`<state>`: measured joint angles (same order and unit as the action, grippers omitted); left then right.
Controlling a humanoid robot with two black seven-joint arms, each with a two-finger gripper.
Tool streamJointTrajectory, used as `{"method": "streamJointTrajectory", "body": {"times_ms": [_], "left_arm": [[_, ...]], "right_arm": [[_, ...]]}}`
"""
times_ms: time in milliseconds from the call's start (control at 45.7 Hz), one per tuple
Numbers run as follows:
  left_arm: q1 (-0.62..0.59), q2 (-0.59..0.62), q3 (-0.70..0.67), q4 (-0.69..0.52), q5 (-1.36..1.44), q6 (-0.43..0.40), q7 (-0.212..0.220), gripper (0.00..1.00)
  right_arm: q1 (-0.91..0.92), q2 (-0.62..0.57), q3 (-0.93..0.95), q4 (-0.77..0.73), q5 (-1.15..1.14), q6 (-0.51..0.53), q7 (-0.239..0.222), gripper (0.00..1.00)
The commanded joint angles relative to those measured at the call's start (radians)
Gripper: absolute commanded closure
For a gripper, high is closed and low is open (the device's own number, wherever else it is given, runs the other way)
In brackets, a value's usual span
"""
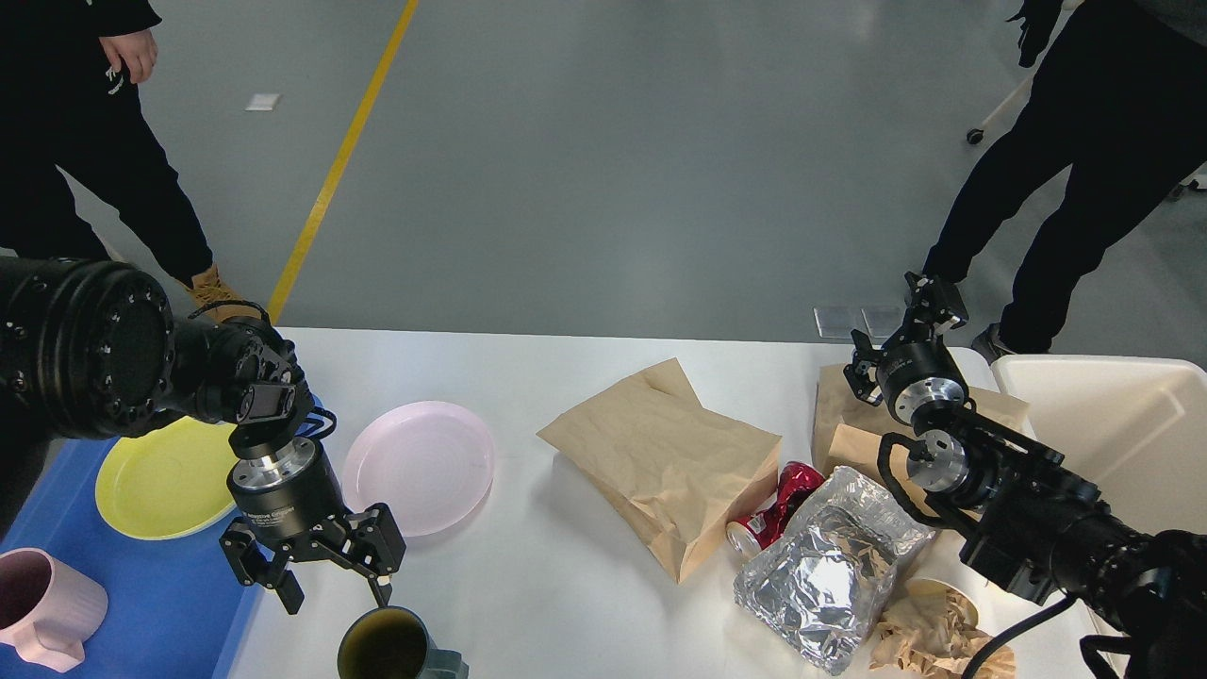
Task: Tidy desktop
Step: 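Lower the left gripper and grasp the dark green mug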
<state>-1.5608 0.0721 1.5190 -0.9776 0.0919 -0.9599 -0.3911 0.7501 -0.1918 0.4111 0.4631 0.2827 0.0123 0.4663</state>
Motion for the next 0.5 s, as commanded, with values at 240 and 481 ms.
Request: {"method": "streamJointTrajectory", "body": {"times_ms": [240,481], "left_arm": [[0.053,-0.031,-0.002,-0.007,0.003,0.0,0.011,0.09],[0.068,-0.035,-0.002,0.007,0.0,0.0,0.011,0.35]], "right_arm": [[0.0,0.0,0.0,0.0,0.0,0.0,0.0,0.0],[0.0,0.0,0.0,0.0,0.0,0.0,0.0,0.0]]}}
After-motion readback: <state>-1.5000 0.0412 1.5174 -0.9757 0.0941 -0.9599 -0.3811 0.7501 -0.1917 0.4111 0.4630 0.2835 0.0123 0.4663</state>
